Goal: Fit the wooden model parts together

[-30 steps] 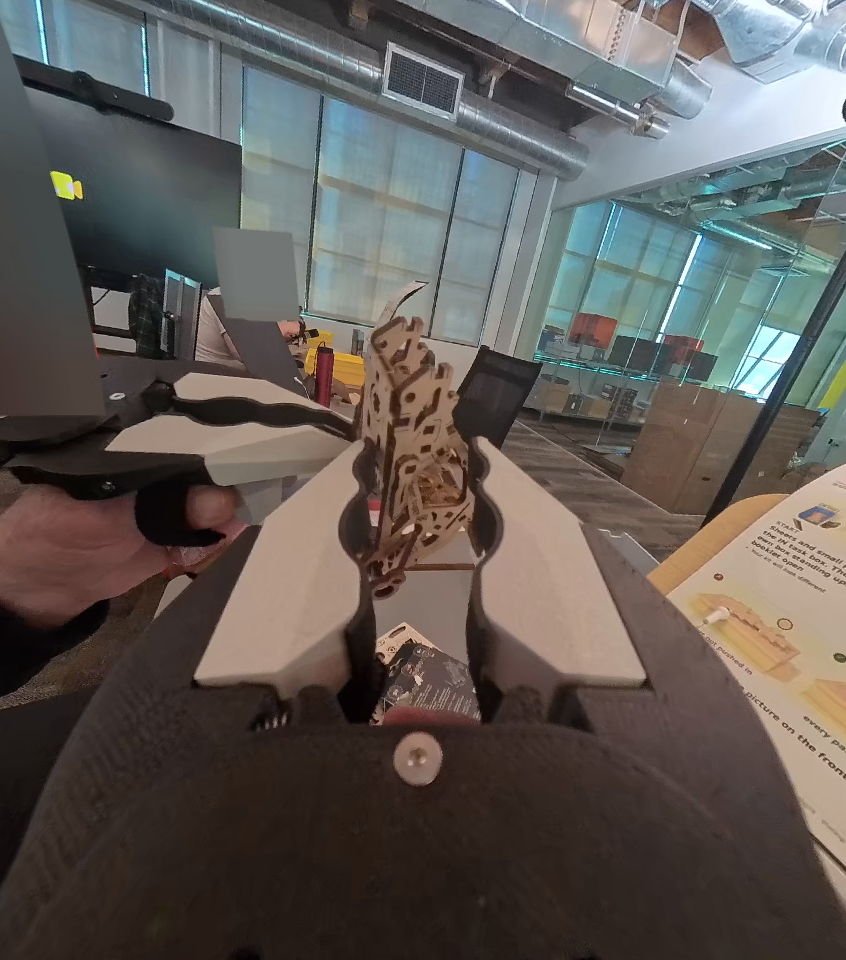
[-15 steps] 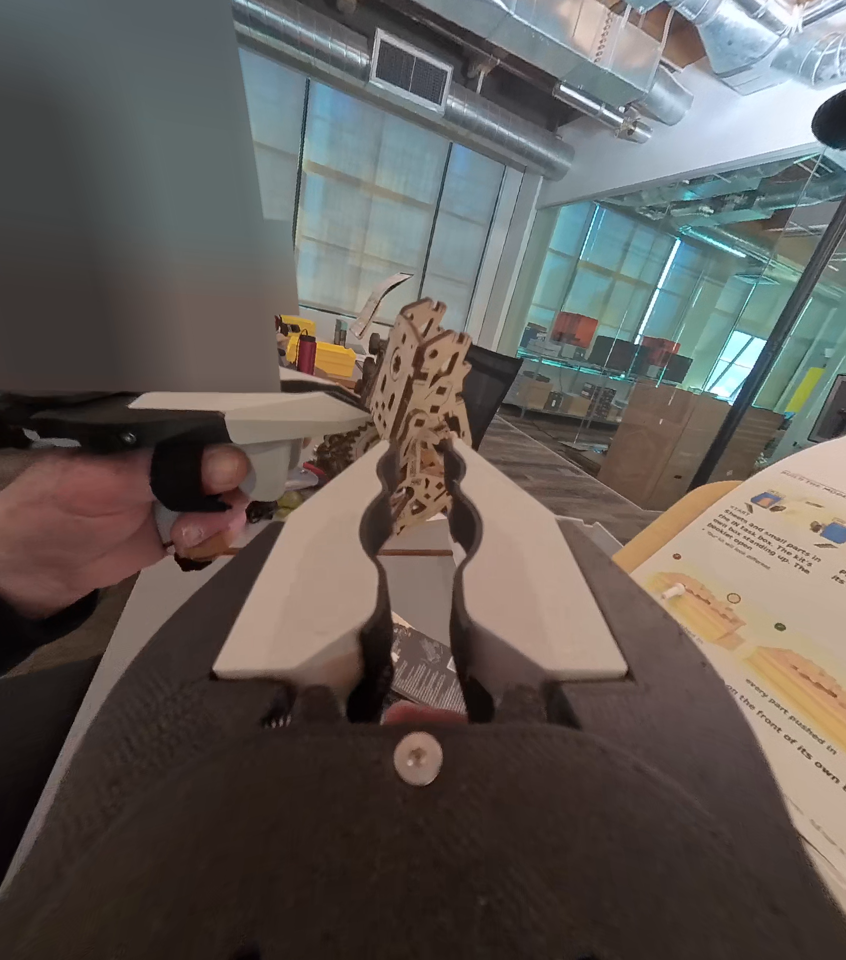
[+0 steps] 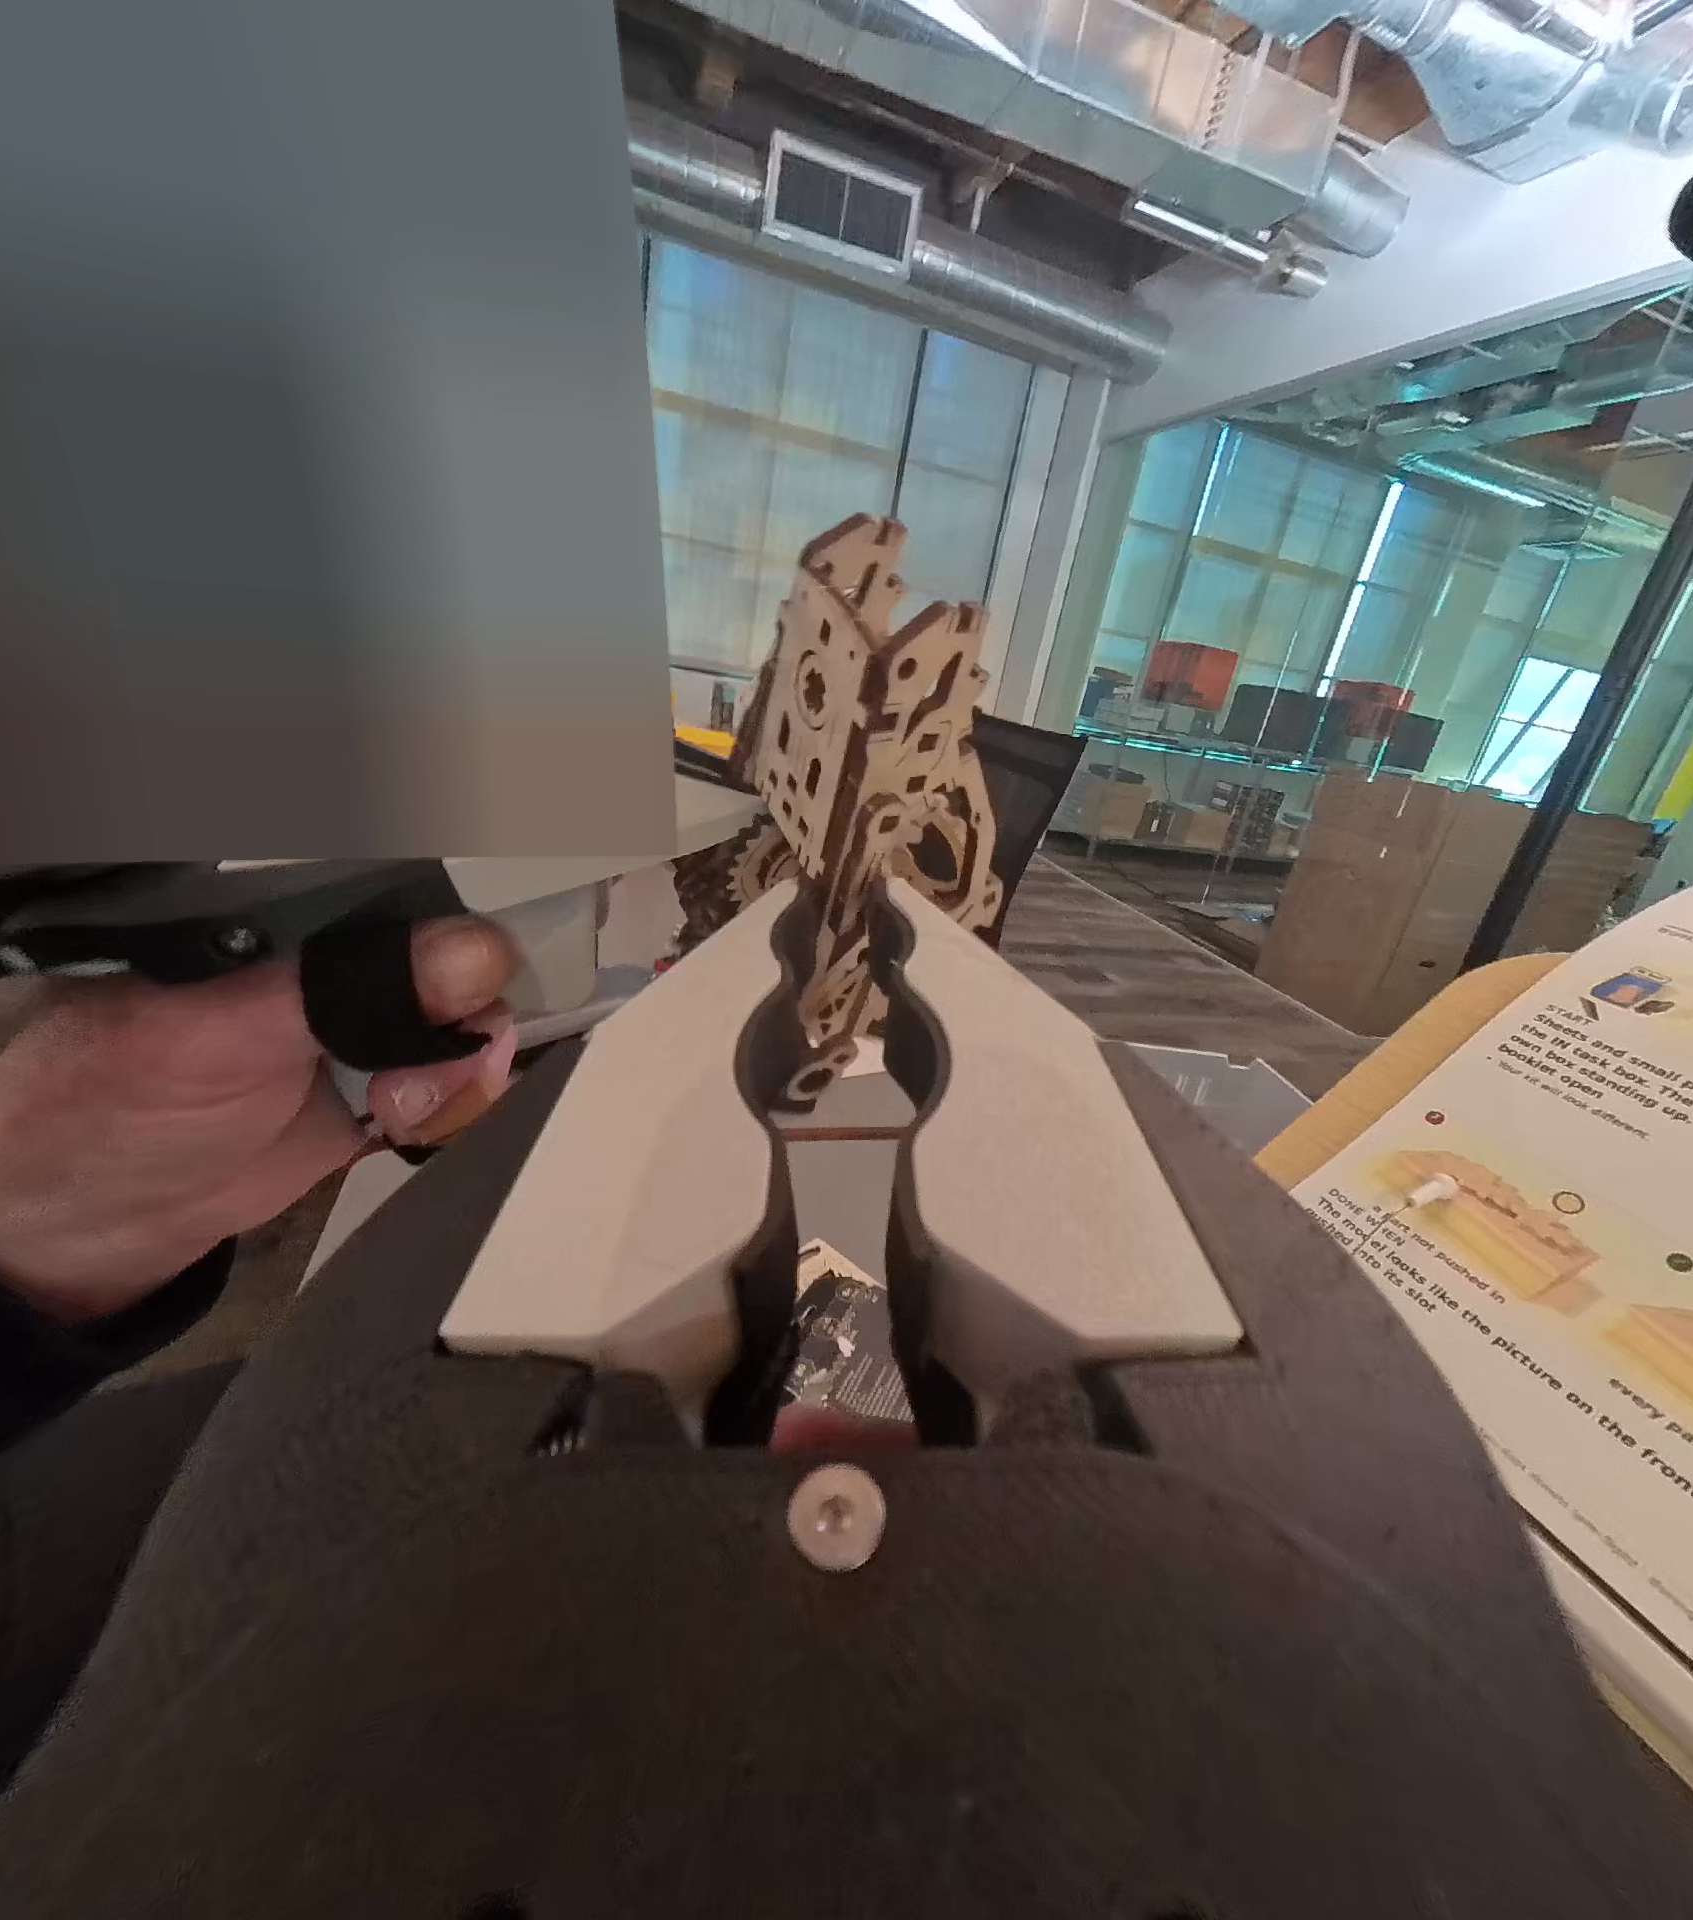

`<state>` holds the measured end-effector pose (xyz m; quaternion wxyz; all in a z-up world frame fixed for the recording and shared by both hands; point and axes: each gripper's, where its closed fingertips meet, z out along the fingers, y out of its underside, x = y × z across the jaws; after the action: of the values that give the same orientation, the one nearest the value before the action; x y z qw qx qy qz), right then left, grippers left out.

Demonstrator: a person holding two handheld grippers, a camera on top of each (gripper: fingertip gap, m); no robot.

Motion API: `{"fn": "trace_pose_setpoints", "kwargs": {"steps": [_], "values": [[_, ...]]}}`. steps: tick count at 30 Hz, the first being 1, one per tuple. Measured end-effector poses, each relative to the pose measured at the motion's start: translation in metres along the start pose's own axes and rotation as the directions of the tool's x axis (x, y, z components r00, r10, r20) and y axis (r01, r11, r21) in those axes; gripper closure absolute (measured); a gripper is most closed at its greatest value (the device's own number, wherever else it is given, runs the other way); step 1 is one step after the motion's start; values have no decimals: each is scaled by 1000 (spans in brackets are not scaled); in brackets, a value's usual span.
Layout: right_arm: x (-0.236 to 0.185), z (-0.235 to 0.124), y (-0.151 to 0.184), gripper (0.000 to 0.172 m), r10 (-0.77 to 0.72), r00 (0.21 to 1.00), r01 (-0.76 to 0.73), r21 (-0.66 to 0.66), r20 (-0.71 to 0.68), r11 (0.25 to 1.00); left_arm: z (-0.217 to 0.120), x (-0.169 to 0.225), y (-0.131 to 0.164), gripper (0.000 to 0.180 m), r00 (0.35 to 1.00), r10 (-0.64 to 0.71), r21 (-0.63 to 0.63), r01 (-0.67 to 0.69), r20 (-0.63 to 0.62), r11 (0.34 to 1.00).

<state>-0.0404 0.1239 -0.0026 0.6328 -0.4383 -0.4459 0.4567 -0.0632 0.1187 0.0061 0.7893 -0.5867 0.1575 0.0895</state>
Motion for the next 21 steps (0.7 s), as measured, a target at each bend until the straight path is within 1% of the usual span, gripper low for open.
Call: {"fn": "trace_pose_setpoints", "kwargs": {"steps": [4, 8, 10, 13, 16, 21], "values": [[7, -2, -1, 164, 44, 999, -44, 28, -17, 999, -3, 12, -9, 177, 994, 100, 35, -101, 46, 994], [7, -3, -4, 164, 26, 999, -25, 35, -37, 999, -3, 13, -12, 177, 992, 105, 50, -108, 66, 993], [7, -3, -5, 165, 2, 999, 0, 27, -50, 1000, -3, 12, -11, 178, 993, 96, 54, -100, 72, 994], [6, -2, -10, 165, -48, 996, 49, 9, -76, 999, -4, 10, -10, 178, 988, 119, 49, -124, 96, 991], [6, -1, -10, 165, -66, 995, 65, -14, -81, 998, -4, 10, -7, 178, 993, 99, 51, -103, 67, 993], [5, 0, -5, 165, -110, 991, 107, -40, -80, 993, -4, 8, -3, 178, 998, 51, 37, -51, -24, 998]]}}
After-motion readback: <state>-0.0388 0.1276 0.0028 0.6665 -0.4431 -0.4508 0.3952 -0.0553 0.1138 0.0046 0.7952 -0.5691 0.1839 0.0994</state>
